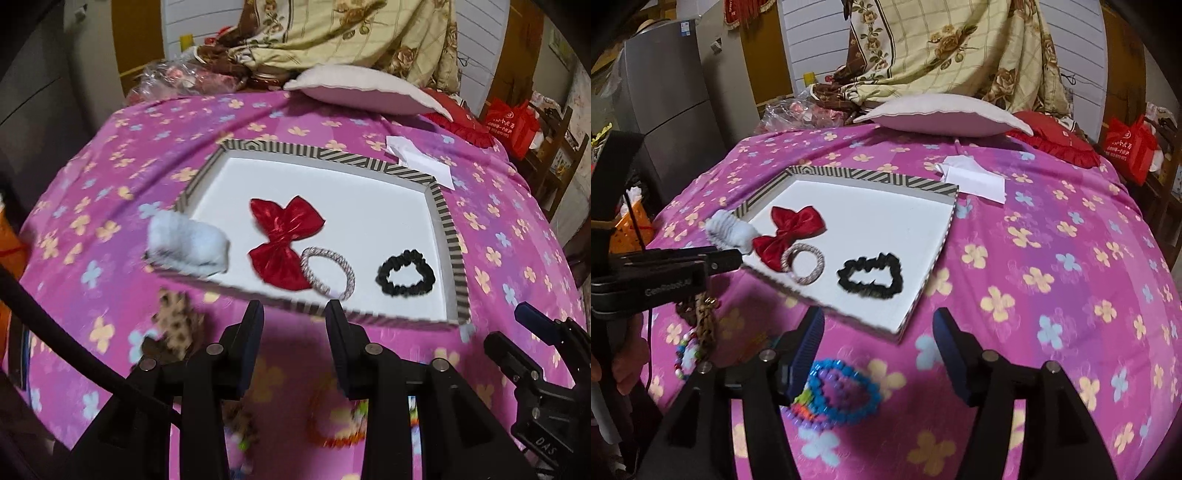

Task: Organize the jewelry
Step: 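Lower the bangle into the tray with left tool while right tool releases the black scrunchie there, then withdraw both open tools from the tray toward the beaded bracelets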

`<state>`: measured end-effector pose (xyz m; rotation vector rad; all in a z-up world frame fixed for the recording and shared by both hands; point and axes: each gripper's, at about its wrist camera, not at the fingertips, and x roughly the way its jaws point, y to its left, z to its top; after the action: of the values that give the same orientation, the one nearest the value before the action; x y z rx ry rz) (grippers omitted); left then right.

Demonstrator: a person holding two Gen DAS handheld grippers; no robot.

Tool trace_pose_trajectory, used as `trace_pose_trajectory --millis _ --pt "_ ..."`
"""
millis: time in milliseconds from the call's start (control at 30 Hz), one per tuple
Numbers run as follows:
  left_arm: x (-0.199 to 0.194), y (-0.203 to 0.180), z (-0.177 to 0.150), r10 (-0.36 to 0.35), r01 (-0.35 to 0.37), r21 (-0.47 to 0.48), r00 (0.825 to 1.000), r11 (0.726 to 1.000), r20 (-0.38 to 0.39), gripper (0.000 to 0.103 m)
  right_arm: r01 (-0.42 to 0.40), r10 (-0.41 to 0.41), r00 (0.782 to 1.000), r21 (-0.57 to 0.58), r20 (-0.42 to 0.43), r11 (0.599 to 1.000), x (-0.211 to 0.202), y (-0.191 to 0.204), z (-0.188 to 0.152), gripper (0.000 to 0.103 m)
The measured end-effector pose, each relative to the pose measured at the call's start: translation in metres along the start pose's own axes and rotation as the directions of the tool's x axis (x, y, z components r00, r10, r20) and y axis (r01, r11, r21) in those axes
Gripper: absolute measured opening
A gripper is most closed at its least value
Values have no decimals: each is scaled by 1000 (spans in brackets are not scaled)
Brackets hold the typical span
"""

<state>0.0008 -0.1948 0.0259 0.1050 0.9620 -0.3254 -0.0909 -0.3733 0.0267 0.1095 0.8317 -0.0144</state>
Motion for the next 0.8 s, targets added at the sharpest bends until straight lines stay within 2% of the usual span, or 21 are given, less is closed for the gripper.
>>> trace_pose_trajectory --millis 200,433,800 --pt "-27 6 -29 42 -42 8 998 999 47 40 -23 23 1000 1 -7 1000 -15 13 -17 65" --pt "-49 12 -57 42 -39 -47 997 998 58 40 -19 19 1000 -20 1 1000 -30 30 -31 65" --pt "-75 10 -76 61 -57 -43 993 997 101 40 -35 35 999 -25 -1 999 -48 45 -43 65"
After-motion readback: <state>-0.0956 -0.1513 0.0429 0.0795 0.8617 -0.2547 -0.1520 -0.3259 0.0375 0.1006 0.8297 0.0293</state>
